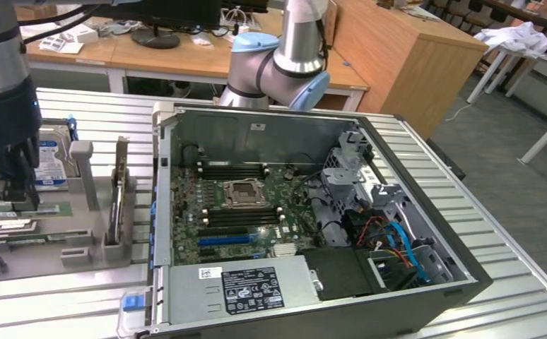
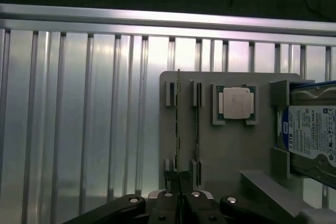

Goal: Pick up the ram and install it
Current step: 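Pick up the ram and move it above insertion slot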

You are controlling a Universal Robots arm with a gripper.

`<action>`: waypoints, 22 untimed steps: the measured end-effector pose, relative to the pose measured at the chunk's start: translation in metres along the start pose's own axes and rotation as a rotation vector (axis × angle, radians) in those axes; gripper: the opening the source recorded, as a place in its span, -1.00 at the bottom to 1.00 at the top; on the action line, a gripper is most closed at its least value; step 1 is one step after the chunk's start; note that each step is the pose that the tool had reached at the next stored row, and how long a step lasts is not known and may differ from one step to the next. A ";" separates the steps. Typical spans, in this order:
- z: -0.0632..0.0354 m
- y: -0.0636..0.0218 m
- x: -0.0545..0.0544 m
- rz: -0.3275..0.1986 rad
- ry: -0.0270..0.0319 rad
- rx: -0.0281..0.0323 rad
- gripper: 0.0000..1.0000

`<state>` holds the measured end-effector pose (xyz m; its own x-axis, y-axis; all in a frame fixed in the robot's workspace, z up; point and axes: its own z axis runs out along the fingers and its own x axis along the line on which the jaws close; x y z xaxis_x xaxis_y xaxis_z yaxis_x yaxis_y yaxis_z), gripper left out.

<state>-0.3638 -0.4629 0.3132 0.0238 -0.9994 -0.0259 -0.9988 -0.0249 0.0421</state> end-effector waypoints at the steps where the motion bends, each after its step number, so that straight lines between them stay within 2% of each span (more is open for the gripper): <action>1: -0.0039 0.0000 0.000 0.000 0.0001 -0.0001 -0.76; 22: -0.0494 0.0005 -0.001 0.000 0.0001 -0.0002 -0.76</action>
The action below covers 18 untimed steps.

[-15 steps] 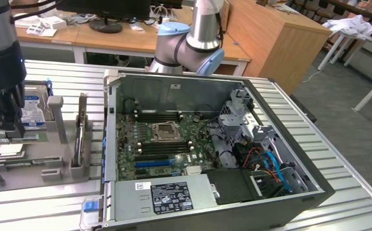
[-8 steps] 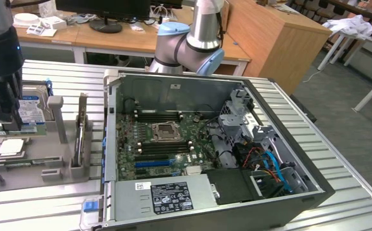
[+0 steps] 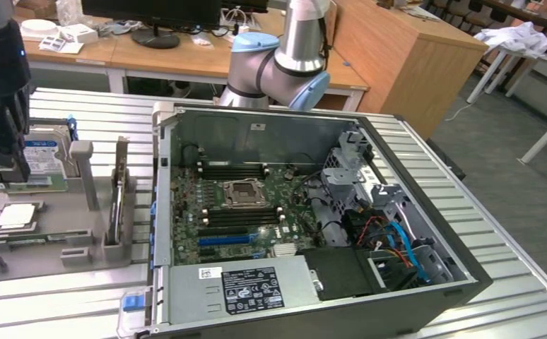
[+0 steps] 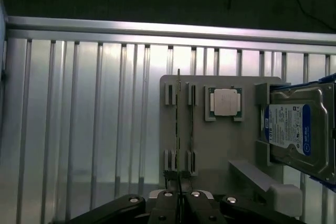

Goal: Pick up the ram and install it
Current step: 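Pick up the ram and move it above insertion slot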

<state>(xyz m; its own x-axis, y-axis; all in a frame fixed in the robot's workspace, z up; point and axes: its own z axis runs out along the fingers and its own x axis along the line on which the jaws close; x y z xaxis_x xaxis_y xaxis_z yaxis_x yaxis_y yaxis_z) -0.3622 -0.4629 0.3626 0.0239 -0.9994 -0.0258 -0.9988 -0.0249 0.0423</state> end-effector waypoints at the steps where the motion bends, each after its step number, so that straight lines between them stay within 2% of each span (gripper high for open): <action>1: -0.0019 0.0000 0.000 0.000 0.0000 0.0000 -0.76; 8: -0.0136 0.0002 0.000 0.000 0.0000 0.0001 -0.76; 11: -0.0331 0.0005 -0.001 0.000 -0.0001 0.0001 -0.76; 12: -0.0356 0.0005 -0.001 0.000 -0.0001 0.0001 -0.76; 18: -0.0360 0.0005 -0.001 0.000 -0.0004 0.0001 -0.76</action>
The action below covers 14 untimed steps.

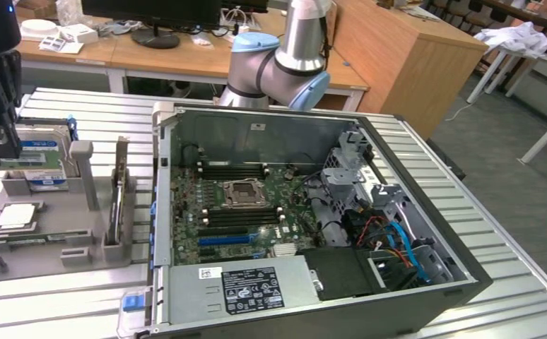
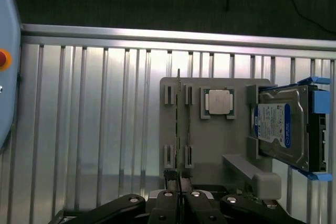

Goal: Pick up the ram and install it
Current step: 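Pick up the ram and move it above insertion slot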

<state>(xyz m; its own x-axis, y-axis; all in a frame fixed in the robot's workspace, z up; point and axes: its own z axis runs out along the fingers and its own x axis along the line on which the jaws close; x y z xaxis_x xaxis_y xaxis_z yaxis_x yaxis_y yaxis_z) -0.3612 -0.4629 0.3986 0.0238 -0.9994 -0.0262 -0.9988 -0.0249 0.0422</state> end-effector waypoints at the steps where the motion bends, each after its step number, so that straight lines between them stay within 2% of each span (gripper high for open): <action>1: 0.0000 0.0000 0.000 0.000 0.0000 -0.0001 -0.76; 6: -0.0002 -0.0039 0.000 0.000 0.0000 -0.0001 -0.76; 14: -0.0007 -0.0150 0.000 0.000 0.0000 0.0000 -0.76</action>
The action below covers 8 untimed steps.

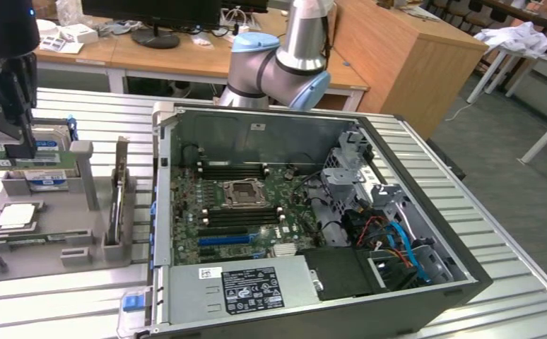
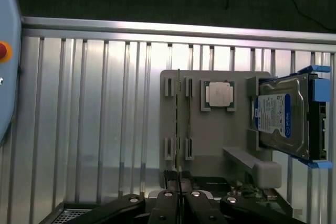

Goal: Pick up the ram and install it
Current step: 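Pick up the ram and move it above insertion slot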

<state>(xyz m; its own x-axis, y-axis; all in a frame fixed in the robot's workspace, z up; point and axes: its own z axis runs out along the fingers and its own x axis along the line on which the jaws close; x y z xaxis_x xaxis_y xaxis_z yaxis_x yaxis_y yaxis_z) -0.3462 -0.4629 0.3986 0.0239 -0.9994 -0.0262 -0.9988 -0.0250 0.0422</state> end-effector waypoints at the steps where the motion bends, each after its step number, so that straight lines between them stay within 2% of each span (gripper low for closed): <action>1: -0.0001 -0.0017 0.000 0.000 0.0000 0.0000 -0.76; 8: -0.0007 -0.0152 0.000 0.000 0.0000 -0.0001 -0.76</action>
<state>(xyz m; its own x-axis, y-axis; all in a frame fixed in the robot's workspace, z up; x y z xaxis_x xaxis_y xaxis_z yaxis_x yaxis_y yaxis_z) -0.3310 -0.4629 0.3986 0.0239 -0.9994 -0.0262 -0.9988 -0.0250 0.0423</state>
